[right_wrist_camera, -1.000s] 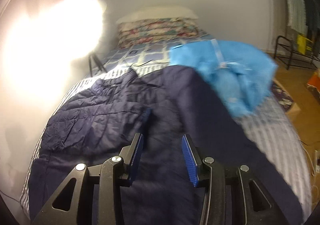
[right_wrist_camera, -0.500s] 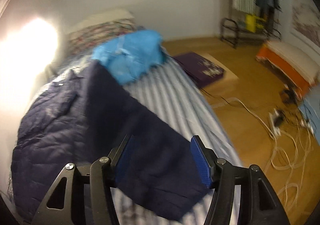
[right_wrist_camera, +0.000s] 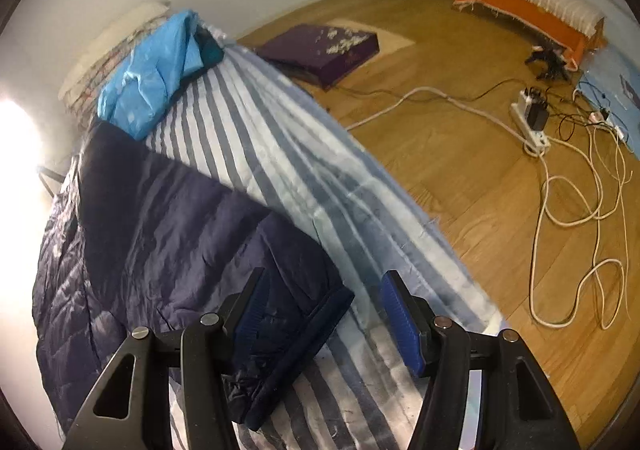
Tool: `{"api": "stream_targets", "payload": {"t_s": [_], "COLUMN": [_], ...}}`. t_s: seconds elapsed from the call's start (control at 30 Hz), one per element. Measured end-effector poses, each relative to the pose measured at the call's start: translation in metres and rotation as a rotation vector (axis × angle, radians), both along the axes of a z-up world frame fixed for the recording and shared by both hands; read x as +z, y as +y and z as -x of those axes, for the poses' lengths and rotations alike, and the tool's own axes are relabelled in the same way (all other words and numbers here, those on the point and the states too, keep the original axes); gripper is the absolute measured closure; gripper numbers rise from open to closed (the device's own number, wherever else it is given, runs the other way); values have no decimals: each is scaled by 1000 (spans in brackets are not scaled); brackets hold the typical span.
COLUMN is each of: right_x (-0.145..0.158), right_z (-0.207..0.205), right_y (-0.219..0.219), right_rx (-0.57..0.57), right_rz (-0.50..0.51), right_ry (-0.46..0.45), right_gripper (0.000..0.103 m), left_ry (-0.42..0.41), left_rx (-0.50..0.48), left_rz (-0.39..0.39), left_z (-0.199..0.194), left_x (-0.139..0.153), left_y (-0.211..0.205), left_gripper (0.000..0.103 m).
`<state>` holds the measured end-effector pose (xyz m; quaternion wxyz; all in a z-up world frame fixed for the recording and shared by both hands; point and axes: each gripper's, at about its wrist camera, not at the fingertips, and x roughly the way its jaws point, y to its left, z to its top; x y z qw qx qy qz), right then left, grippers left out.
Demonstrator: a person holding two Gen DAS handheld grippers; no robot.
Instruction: Fold large clothes
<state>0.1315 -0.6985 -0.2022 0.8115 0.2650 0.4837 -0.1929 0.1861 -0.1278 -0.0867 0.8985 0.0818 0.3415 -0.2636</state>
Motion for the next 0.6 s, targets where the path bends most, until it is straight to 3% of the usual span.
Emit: {"api": "stream_targets", "payload": {"t_s": [0.07,0.13,0.17,0.23,0.33,0.5,0.6], "right_x": [-7,-9,-7,0,15,67,100], "right_z": [-2,-2,-2,-2,-2,-7,-16], "right_y": [3,5,7,13,20,52,76], "right_rx": [10,19,24,26,19,51,81], "right_rz": [-10,-6,7,39,68,167,92], "right_ry": [29,35,38,33,2,-113,-239], "right_gripper": [64,73,83,90,95,96,96], "left_ry": [1,4,6,9,7,21,42], "left_rx": [10,19,27,35,52,82,97], "left_rz": [-8,-17,-21,-24,-28,-18,14], "left_z": [-3,-6,-8,-11,-16,-31,-44], "left_x": [-3,-5,-7,-8,-9,-8,-6], "left_y": [2,4,6,8,15,28,38], "left_gripper": [38,38,38,38,38,38,38]}}
